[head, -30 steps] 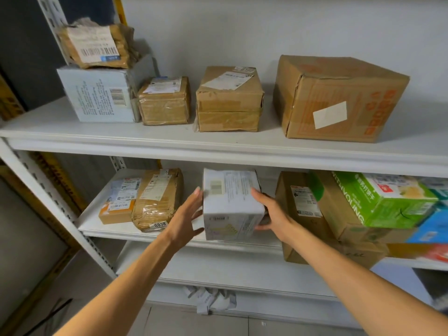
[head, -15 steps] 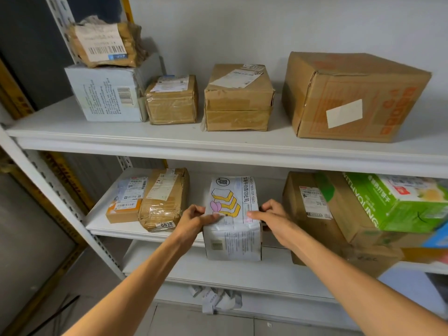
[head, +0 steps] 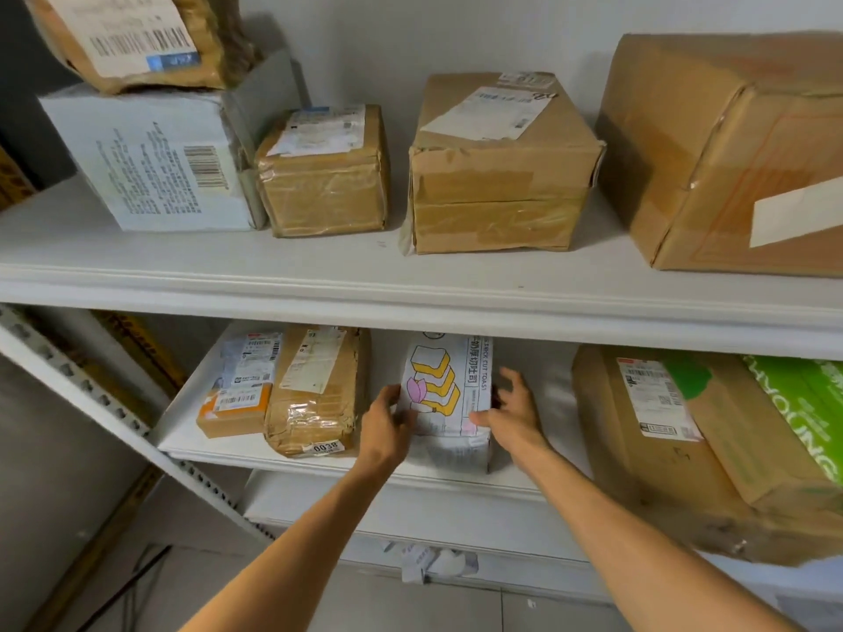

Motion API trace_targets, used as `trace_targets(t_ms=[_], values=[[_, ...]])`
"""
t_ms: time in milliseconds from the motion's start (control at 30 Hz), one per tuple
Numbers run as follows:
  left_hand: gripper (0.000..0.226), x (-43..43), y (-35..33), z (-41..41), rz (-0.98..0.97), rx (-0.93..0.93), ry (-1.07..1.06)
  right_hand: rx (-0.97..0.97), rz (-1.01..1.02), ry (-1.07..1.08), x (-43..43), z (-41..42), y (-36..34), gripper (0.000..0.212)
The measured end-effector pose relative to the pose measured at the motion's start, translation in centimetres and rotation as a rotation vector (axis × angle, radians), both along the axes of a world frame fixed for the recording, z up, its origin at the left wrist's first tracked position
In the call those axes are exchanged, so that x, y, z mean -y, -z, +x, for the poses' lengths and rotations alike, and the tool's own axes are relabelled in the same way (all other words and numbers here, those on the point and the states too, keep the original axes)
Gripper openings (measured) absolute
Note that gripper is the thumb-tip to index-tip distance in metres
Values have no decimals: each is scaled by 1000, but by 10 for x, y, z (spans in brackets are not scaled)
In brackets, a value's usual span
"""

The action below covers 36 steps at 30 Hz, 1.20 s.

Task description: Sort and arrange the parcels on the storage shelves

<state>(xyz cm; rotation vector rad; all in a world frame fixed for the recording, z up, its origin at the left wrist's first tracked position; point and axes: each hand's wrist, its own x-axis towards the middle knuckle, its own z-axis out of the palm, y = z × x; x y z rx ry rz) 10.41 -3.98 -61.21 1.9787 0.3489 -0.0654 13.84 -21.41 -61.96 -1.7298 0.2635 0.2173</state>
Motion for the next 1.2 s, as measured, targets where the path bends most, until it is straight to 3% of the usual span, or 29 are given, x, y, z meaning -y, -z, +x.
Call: trace_targets(t_ms=[333, 500, 600, 733, 867, 1033, 1200], values=[[49, -6, 17, 17, 65, -15, 19, 78, 56, -55, 2, 5, 25, 67], [38, -1, -6, 18, 215, -67, 110, 39, -202, -171, 3, 4, 4, 62], [48, -1, -25, 18, 408, -52, 184, 26, -369, -211, 5, -1, -16, 51], [57, 12, -49, 6, 622, 20, 382, 45, -661, -299, 27, -29, -51, 72], [53, 43, -80, -6, 812, 32, 533, 46, -958, -417, 62, -61, -89, 59], [48, 101, -123, -26, 830, 89, 599, 100, -1093, -386, 113, -103, -132, 48], [50, 171, -145, -50, 739, 160, 598, 162, -1106, -349, 176, -145, -155, 48]])
